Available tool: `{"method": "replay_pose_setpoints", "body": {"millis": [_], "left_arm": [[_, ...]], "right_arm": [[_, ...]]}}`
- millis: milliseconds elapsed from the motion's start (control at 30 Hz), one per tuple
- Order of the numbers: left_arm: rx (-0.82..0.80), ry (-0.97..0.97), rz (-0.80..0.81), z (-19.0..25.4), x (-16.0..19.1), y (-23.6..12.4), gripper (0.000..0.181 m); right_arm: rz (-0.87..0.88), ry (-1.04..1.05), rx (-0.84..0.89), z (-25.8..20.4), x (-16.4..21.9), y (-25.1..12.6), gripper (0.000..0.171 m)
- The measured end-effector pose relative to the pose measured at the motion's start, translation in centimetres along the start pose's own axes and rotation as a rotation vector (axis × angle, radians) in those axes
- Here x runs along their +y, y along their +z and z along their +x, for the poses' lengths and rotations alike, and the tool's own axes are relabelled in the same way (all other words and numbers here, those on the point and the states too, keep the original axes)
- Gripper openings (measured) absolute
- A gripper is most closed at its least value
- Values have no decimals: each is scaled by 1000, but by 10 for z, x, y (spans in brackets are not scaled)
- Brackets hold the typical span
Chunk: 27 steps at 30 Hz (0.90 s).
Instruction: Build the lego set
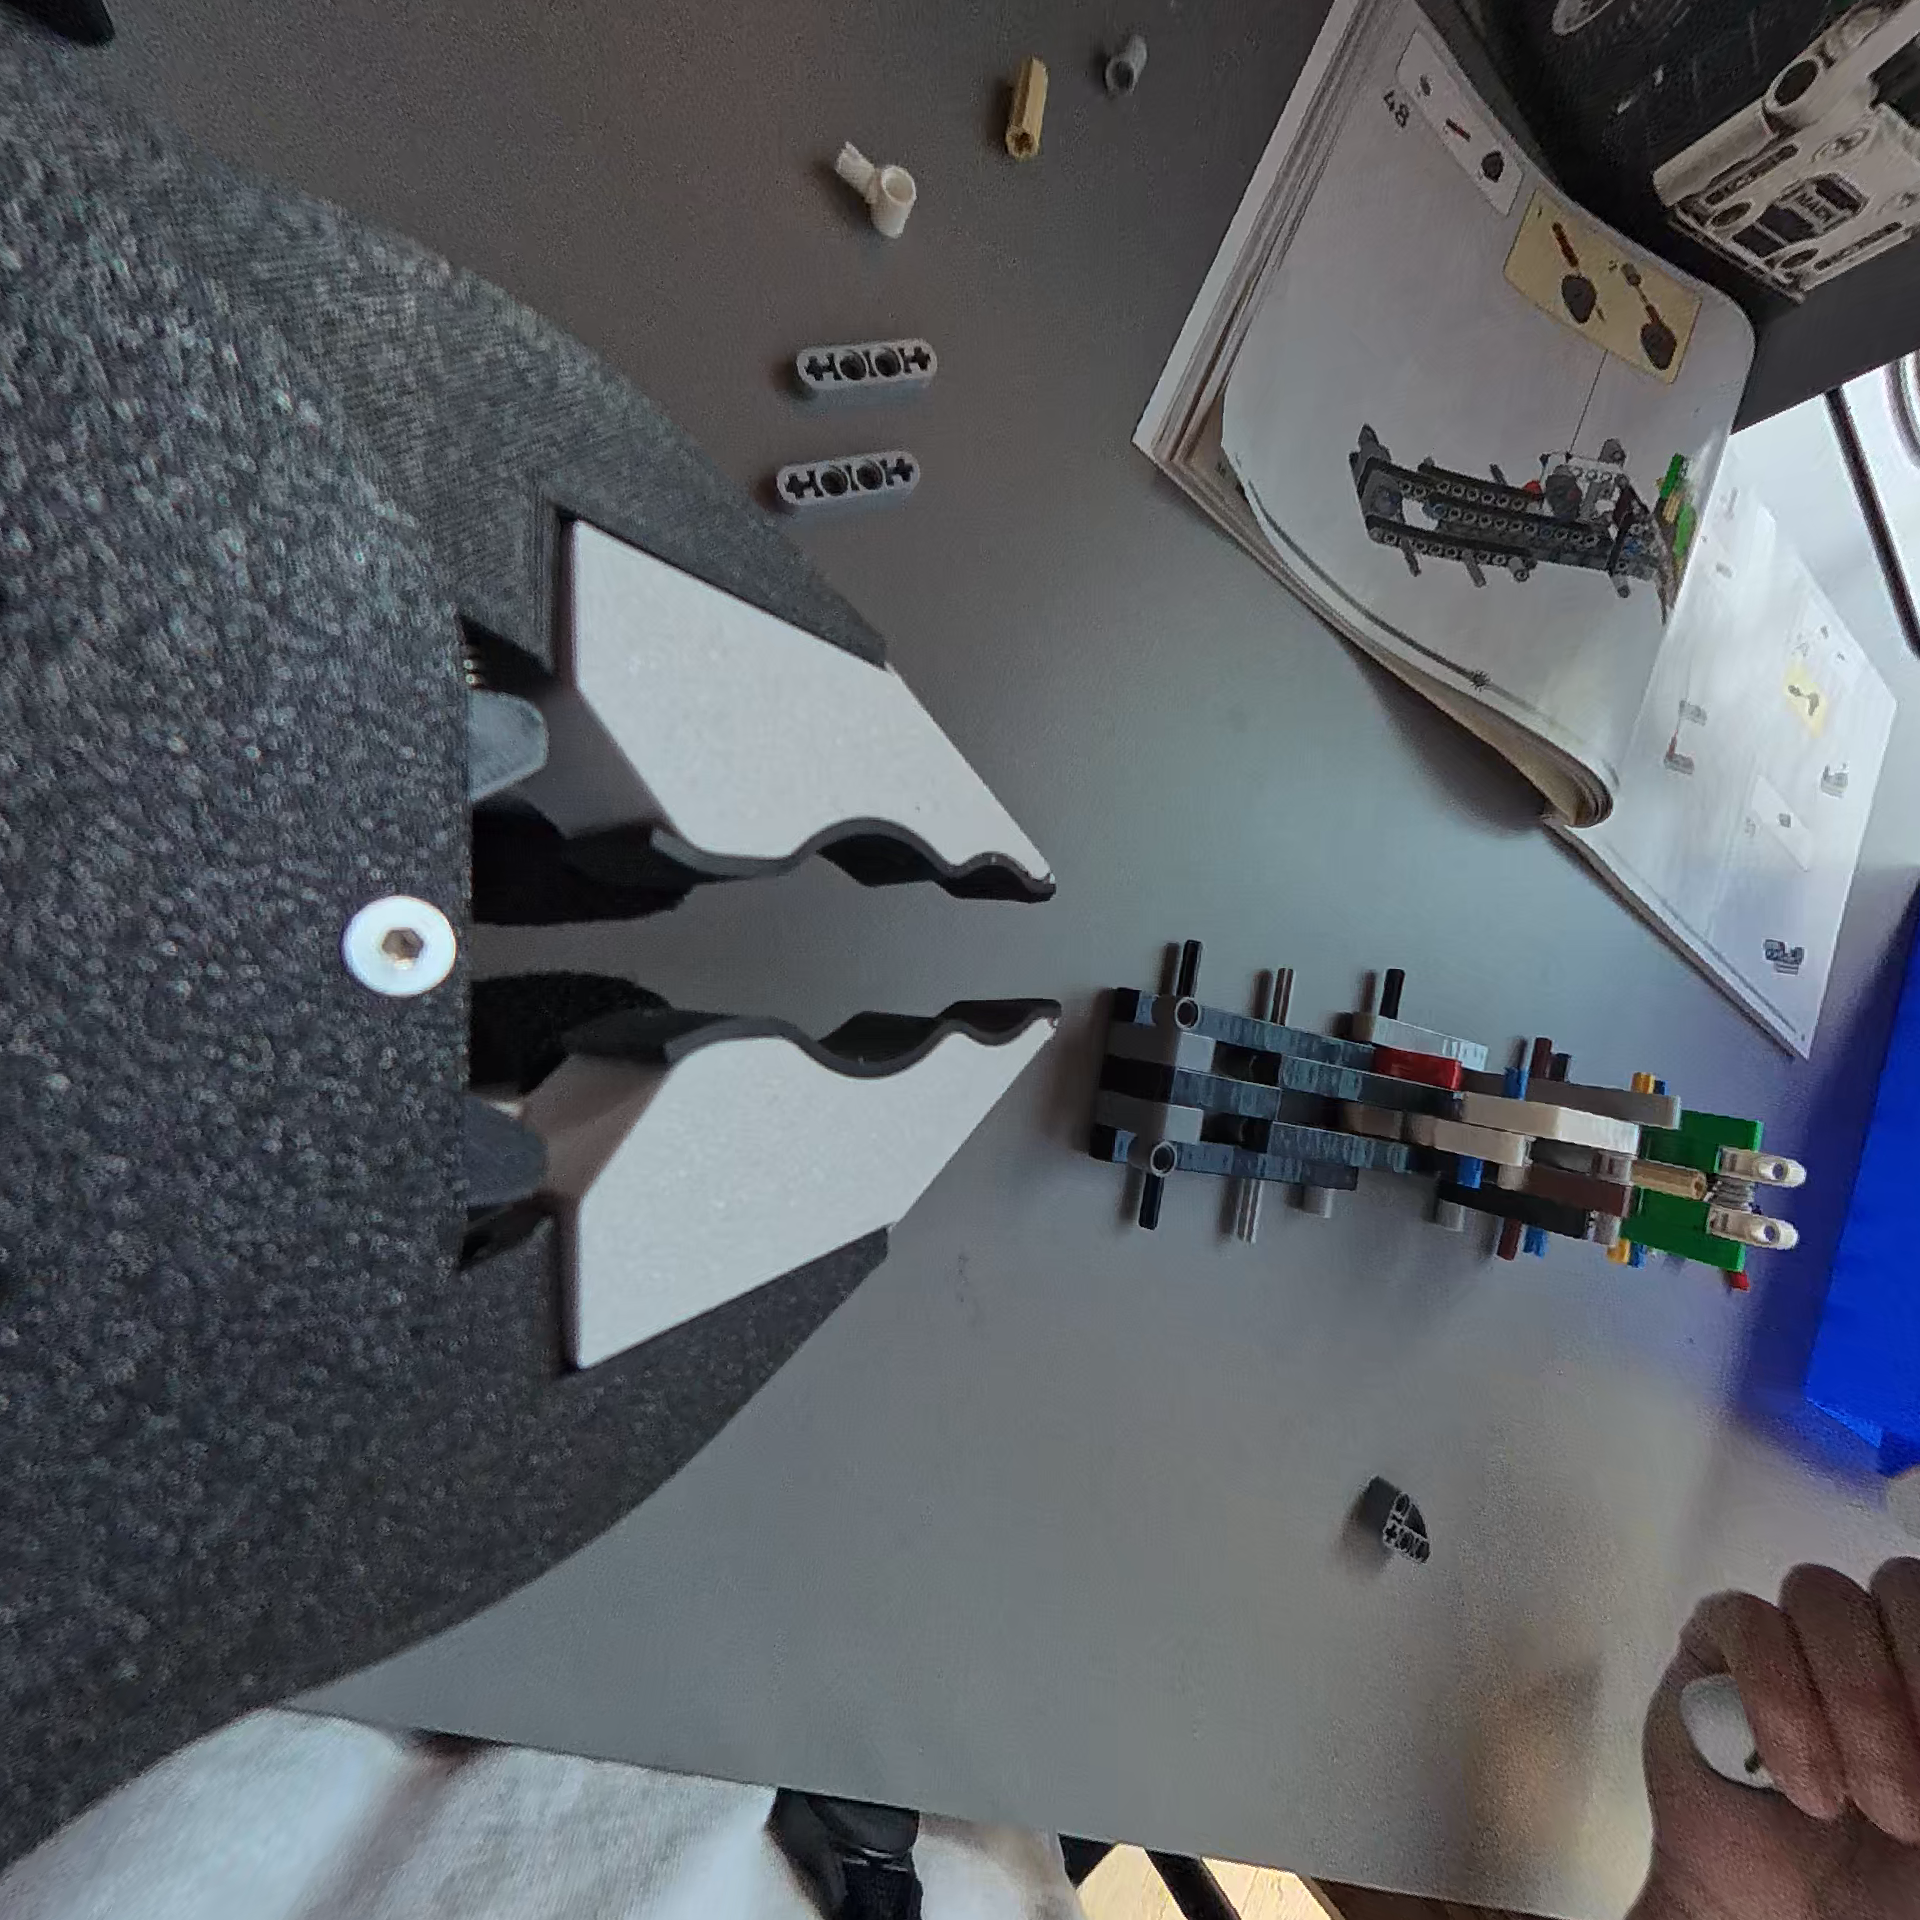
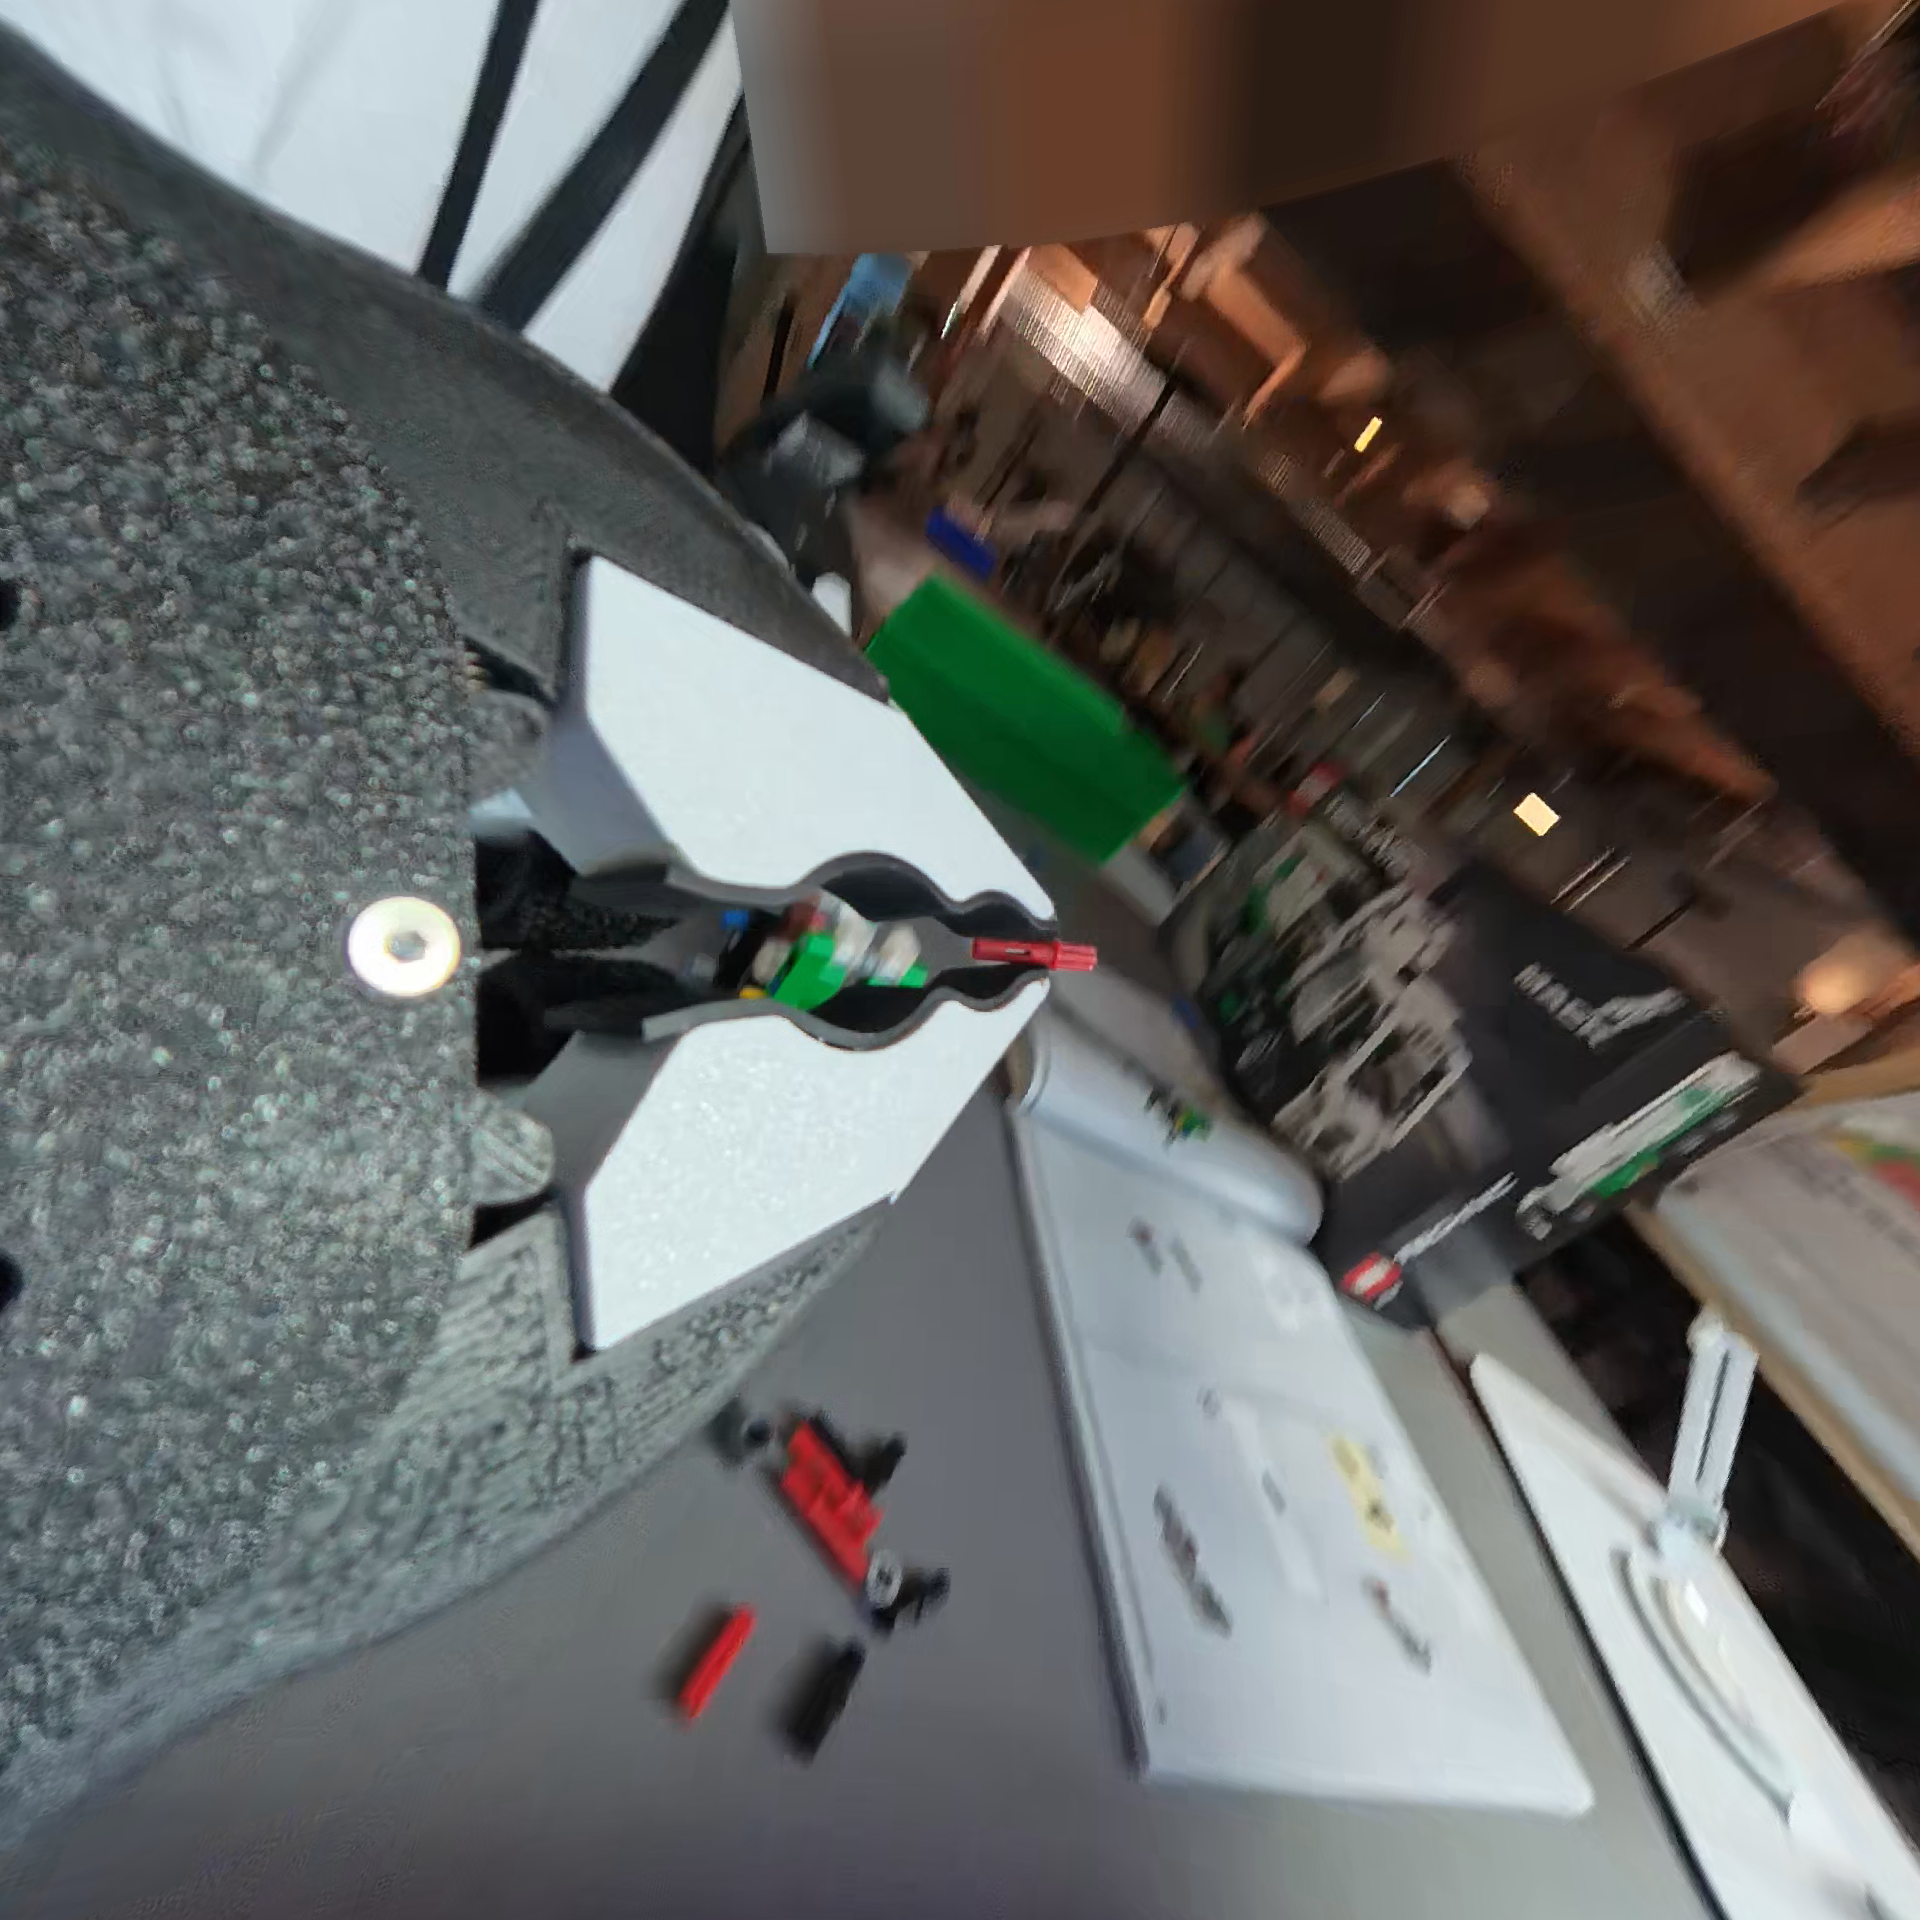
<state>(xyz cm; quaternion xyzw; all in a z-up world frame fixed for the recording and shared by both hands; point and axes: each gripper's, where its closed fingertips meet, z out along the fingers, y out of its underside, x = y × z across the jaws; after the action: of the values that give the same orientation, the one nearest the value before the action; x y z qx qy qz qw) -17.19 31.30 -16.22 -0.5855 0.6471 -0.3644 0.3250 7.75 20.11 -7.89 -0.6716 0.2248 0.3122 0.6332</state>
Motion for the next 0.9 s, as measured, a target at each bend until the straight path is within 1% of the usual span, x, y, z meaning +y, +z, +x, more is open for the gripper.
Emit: {"method": "replay_pose_setpoints", "body": {"millis": [33, 67, 167, 267, 533, 633, 767, 900], "left_arm": [[-4, 3, 5, 0, -1, -1, 17], [-8, 7, 6, 0, -1, -1, 17], [-14, 15, -8, 0, 1, 1, 17], [-20, 26, -14, 0, 2, 2, 17], [-47, 57, 3, 1, 0, 0, 17], [-48, 57, -2, 0, 0, 0, 17], [-48, 50, -13, 0, 2, 1, 17], [-60, 59, -18, -1, 2, 2, 17]], "right_arm": [[55, 82, -95, -14, -10, -2, 4], [72, 145, -152, -23, -14, -4, 4], [104, 224, -239, -38, -20, -6, 3], [143, 286, -290, -42, -27, -13, 3], [167, 297, -274, -39, -26, -22, 3], [123, 236, -203, -35, -17, -21, 3], [-6, 73, -88, -33, 9, -15, 4], [-131, -75, 58, -21, 36, -6, 3]]}}
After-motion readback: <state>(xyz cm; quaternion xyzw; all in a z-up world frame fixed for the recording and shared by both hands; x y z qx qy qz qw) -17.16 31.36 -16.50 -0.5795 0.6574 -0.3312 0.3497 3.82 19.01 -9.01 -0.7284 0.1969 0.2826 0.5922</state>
